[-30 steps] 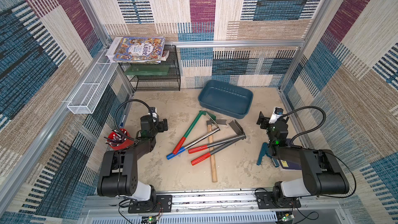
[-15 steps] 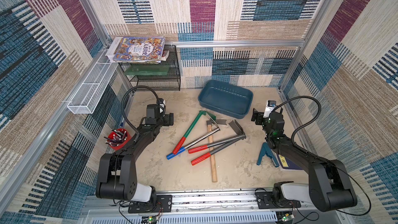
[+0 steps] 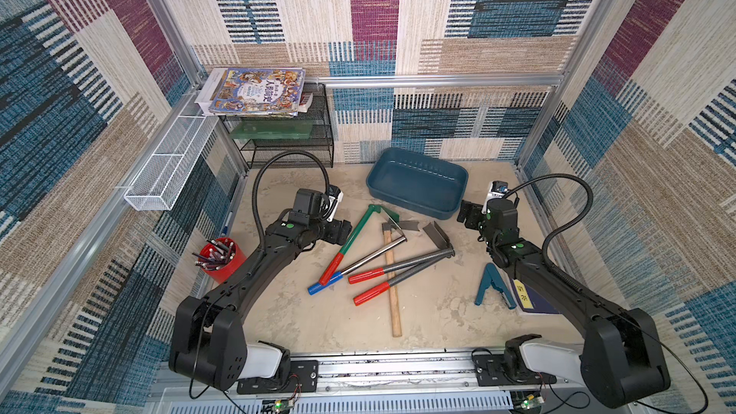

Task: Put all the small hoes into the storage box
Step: Pick up the hoe from the center of the board.

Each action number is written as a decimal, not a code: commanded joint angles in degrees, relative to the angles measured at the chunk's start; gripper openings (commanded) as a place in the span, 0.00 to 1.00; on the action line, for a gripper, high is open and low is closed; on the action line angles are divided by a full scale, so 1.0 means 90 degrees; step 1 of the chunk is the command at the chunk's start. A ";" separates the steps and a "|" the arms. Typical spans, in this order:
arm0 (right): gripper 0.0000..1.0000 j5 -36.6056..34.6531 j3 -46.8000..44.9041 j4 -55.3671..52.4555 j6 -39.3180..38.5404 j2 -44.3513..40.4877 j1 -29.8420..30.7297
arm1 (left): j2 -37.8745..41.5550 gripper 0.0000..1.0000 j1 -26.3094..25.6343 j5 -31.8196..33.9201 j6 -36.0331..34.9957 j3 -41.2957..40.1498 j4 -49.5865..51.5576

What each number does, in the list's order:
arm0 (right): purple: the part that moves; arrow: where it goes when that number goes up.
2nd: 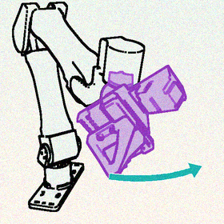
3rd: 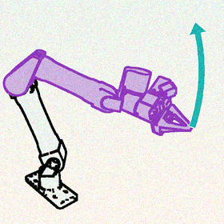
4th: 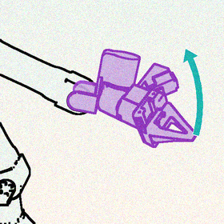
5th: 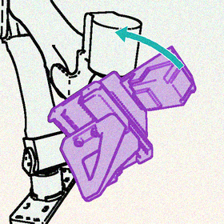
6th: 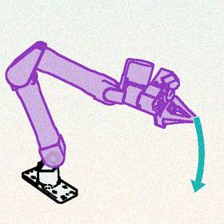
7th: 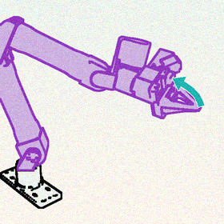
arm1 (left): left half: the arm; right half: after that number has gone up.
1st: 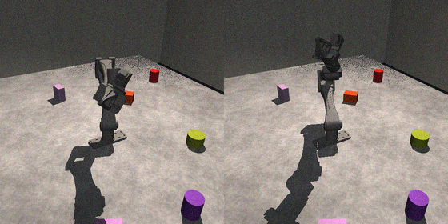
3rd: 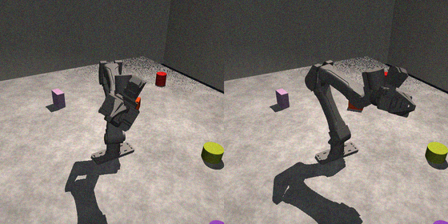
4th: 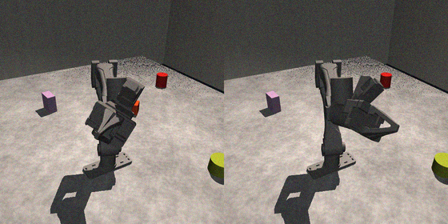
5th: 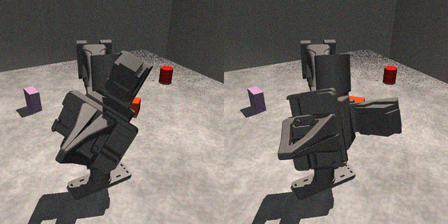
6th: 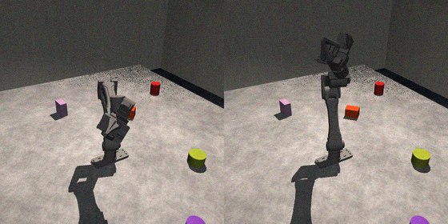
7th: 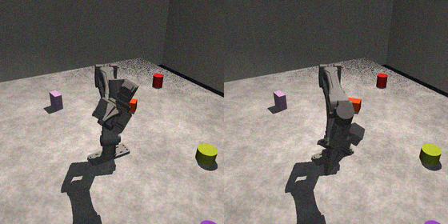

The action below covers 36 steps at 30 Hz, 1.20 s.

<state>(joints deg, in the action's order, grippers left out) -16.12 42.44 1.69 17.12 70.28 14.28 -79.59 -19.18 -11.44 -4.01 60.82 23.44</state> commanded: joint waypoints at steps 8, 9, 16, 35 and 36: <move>0.96 -0.0131 0.0154 -0.1509 0.1065 -0.0348 0.0395 | -0.0348 0.88 -0.0818 -0.1018 -0.0835 0.0706 0.1302; 0.96 -0.0023 0.0158 -0.1633 0.1138 -0.0405 0.0395 | -0.0401 0.88 -0.0887 -0.1100 -0.0884 0.0763 0.1359; 0.99 0.0441 -0.0038 -0.2295 0.1409 -0.0749 0.0405 | -0.0707 0.87 -0.1607 -0.0886 -0.1047 0.1071 0.1443; 0.99 0.0868 -0.0529 -0.2759 0.1809 -0.1384 0.0310 | -0.2859 0.73 -0.2569 -0.0782 -0.1622 0.2736 0.1983; 0.99 0.0892 -0.0543 -0.2790 0.1810 -0.1424 0.0277 | -0.2949 0.73 -0.2577 -0.0747 -0.1666 0.2803 0.2002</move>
<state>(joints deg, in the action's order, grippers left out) -8.43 37.85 -22.55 32.91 58.11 17.19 -104.75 -42.19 -19.16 -16.53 84.68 39.31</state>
